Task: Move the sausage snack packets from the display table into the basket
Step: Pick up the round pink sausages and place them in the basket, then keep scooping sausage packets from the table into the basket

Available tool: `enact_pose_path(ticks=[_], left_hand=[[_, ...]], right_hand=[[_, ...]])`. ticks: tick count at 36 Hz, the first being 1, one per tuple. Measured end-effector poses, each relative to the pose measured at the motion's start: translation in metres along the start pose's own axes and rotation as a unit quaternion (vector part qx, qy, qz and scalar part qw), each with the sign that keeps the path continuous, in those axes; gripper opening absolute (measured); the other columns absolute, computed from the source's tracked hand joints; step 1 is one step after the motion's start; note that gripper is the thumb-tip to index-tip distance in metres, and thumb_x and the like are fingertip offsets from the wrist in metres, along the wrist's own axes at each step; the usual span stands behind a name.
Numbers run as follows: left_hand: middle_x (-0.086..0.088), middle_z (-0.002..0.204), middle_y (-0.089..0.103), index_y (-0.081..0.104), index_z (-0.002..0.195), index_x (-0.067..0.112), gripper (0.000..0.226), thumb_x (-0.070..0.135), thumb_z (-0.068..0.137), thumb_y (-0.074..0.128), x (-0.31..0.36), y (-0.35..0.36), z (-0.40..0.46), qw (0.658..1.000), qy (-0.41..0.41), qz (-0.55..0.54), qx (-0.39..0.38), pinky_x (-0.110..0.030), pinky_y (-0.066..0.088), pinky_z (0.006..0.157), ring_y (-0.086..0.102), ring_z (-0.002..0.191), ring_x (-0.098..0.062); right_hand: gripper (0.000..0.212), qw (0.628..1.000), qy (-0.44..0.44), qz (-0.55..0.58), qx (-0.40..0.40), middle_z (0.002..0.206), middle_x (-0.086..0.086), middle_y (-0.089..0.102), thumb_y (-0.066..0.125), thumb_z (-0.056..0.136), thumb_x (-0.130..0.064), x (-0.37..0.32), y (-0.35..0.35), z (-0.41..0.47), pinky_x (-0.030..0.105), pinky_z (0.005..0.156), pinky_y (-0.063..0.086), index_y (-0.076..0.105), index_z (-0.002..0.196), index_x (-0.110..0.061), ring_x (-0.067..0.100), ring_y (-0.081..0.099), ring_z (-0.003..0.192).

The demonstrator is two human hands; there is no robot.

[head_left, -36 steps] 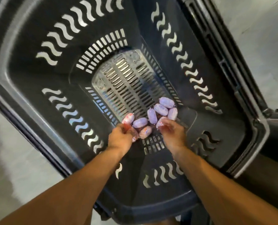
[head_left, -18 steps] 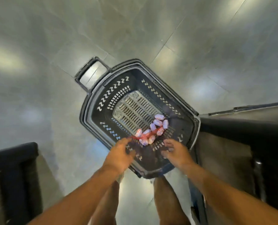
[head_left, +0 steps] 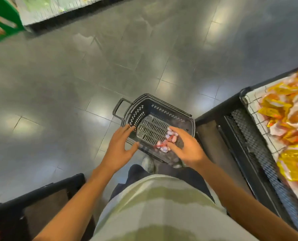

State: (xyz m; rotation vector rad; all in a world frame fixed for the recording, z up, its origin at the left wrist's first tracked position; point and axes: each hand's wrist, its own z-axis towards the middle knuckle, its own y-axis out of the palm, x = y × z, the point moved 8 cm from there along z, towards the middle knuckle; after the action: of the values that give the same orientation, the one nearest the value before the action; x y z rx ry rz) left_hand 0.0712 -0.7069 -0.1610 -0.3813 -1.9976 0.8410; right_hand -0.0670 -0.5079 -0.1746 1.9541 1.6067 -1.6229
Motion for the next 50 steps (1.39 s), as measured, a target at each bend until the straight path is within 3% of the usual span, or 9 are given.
enact_pose_path(ticks=[6, 11, 18, 22, 27, 30, 34, 38, 50], left_hand=[[0.003, 0.164, 0.027, 0.038, 0.153, 0.026, 0.062, 0.037, 0.097, 0.062, 0.004, 0.012, -0.049, 0.998, 0.027, 0.01, -0.057, -0.047, 0.019, 0.126, 0.02, 0.153, -0.02], [0.008, 0.165, 0.024, 0.037, 0.154, 0.03, 0.062, 0.041, 0.097, 0.061, 0.031, 0.033, -0.062, 0.989, 0.08, 0.017, -0.126, -0.047, 0.017, 0.126, 0.014, 0.154, -0.017], [0.008, 0.165, 0.022, 0.035, 0.154, 0.032, 0.062, 0.04, 0.098, 0.061, 0.109, 0.068, -0.062, 0.944, 0.227, 0.088, -0.224, -0.041, 0.012, 0.127, 0.011, 0.155, -0.015], [0.01, 0.161, 0.025, 0.038, 0.154, 0.023, 0.063, 0.035, 0.098, 0.064, 0.162, 0.091, -0.069, 0.915, 0.305, 0.115, -0.237, -0.021, 0.007, 0.122, 0.02, 0.151, -0.012], [0.004, 0.16, 0.034, 0.047, 0.149, 0.022, 0.057, 0.029, 0.096, 0.068, 0.22, 0.129, -0.097, 0.91, 0.327, 0.104, -0.233, -0.036, 0.02, 0.125, 0.026, 0.15, -0.016], [0.006, 0.159, 0.034, 0.046, 0.149, 0.024, 0.057, 0.032, 0.096, 0.066, 0.245, 0.162, -0.127, 0.912, 0.313, 0.096, -0.246, -0.036, 0.022, 0.124, 0.024, 0.151, -0.013], [0.008, 0.157, 0.036, 0.047, 0.148, 0.026, 0.054, 0.03, 0.097, 0.065, 0.277, 0.214, -0.182, 0.91, 0.303, 0.069, -0.275, -0.038, 0.029, 0.122, 0.03, 0.147, -0.008], [0.007, 0.156, 0.036, 0.045, 0.148, 0.023, 0.056, 0.028, 0.097, 0.066, 0.305, 0.273, -0.236, 0.877, 0.36, 0.12, -0.294, -0.019, 0.018, 0.12, 0.027, 0.146, -0.005], [0.009, 0.159, 0.029, 0.04, 0.151, 0.024, 0.056, 0.032, 0.099, 0.061, 0.387, 0.369, -0.289, 0.804, 0.444, 0.203, -0.341, -0.035, 0.018, 0.125, 0.021, 0.151, -0.015]], right_hand=[[0.066, 0.995, 0.007, -0.025, 0.094, 0.154, -0.012, 0.043, 0.074, 0.092, -0.03, 0.004, -0.001, -0.096, 0.024, 0.122, 0.027, 0.046, 0.151, -0.022, 0.001, 0.036, 0.144], [0.069, 0.988, 0.071, -0.037, 0.129, 0.149, -0.009, 0.042, 0.077, 0.089, -0.031, 0.021, 0.008, -0.158, 0.003, 0.114, 0.013, 0.047, 0.149, -0.014, 0.007, 0.039, 0.139], [0.066, 0.971, 0.13, 0.048, 0.196, 0.16, -0.003, 0.035, 0.068, 0.096, -0.031, 0.043, -0.009, -0.236, 0.023, 0.124, 0.02, 0.038, 0.153, -0.017, 0.01, 0.03, 0.15], [0.066, 0.957, 0.166, 0.086, 0.223, 0.158, -0.022, 0.023, 0.059, 0.099, -0.045, 0.065, -0.024, -0.278, 0.022, 0.122, 0.018, 0.029, 0.157, -0.033, -0.003, 0.021, 0.147], [0.067, 0.932, 0.163, 0.129, 0.298, 0.161, -0.025, 0.025, 0.058, 0.096, -0.053, 0.109, -0.042, -0.344, 0.022, 0.118, 0.03, 0.031, 0.156, -0.039, -0.005, 0.024, 0.147], [0.07, 0.91, 0.158, 0.171, 0.344, 0.158, -0.033, 0.026, 0.056, 0.089, -0.068, 0.139, -0.048, -0.397, 0.007, 0.1, 0.039, 0.032, 0.153, -0.048, -0.008, 0.028, 0.145], [0.073, 0.871, 0.17, 0.212, 0.41, 0.152, -0.037, 0.033, 0.053, 0.084, -0.08, 0.184, -0.054, -0.476, 0.024, 0.112, 0.038, 0.036, 0.149, -0.052, -0.01, 0.035, 0.14], [0.069, 0.84, 0.205, 0.251, 0.434, 0.153, -0.033, 0.033, 0.054, 0.085, -0.074, 0.228, -0.049, -0.544, 0.026, 0.114, 0.036, 0.037, 0.148, -0.051, -0.006, 0.036, 0.14], [0.06, 0.772, 0.286, 0.29, 0.488, 0.149, -0.023, 0.044, 0.058, 0.083, -0.068, 0.316, -0.048, -0.672, 0.036, 0.114, 0.042, 0.041, 0.139, -0.054, 0.005, 0.046, 0.136]])
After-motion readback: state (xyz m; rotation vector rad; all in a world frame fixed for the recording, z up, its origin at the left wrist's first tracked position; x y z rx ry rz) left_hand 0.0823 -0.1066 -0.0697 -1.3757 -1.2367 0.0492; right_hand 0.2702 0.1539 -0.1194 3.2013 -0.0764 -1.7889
